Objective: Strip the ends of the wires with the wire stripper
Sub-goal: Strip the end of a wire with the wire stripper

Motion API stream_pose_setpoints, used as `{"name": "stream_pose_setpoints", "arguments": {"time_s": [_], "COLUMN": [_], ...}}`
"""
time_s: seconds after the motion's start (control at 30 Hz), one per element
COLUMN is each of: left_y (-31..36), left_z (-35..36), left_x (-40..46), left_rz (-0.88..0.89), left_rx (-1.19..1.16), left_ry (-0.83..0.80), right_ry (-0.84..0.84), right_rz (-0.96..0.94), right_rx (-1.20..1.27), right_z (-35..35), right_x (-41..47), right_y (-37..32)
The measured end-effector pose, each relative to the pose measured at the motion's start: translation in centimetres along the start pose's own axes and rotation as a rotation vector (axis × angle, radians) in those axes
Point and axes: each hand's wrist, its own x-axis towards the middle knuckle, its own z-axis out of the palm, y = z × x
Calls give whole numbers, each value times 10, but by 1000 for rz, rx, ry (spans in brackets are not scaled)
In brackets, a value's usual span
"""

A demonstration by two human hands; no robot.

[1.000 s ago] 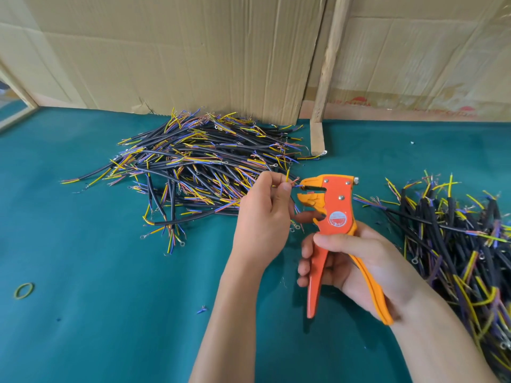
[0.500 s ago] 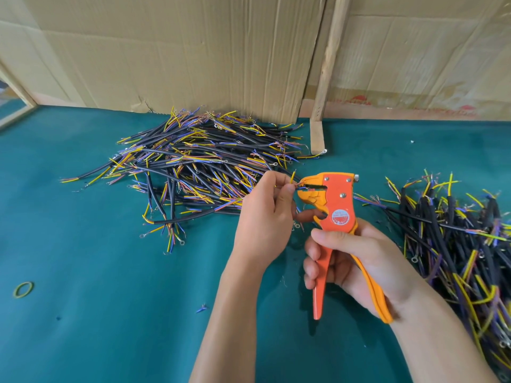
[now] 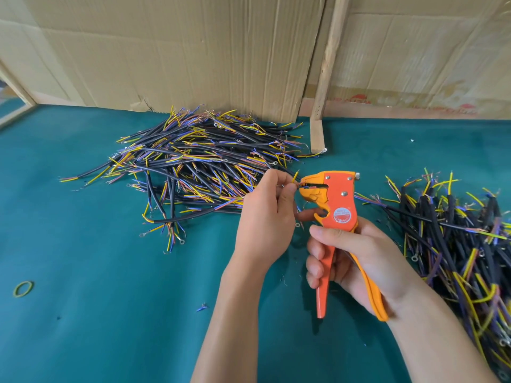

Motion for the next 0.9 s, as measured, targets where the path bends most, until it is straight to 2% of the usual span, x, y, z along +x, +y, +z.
{"name": "stream_pose_setpoints", "arguments": {"time_s": [0.23,0.57,0.7,0.9], "left_y": [-3,-6,-7,-8], "left_z": [0,0,0,1], "left_x": [2,3,2,2], "left_rz": [33,90,75,55], "left_rx": [41,-16,-78,-58], "left_ry": [15,-17,-35,-42], "right_ry": [17,55,129,90], "right_rz": [7,14,-23,-24], "right_rx": [2,28,24,32], "right_z": [1,3,8,3], "right_x": [1,0,4,-1], "right_y": [1,0,0,-4]}}
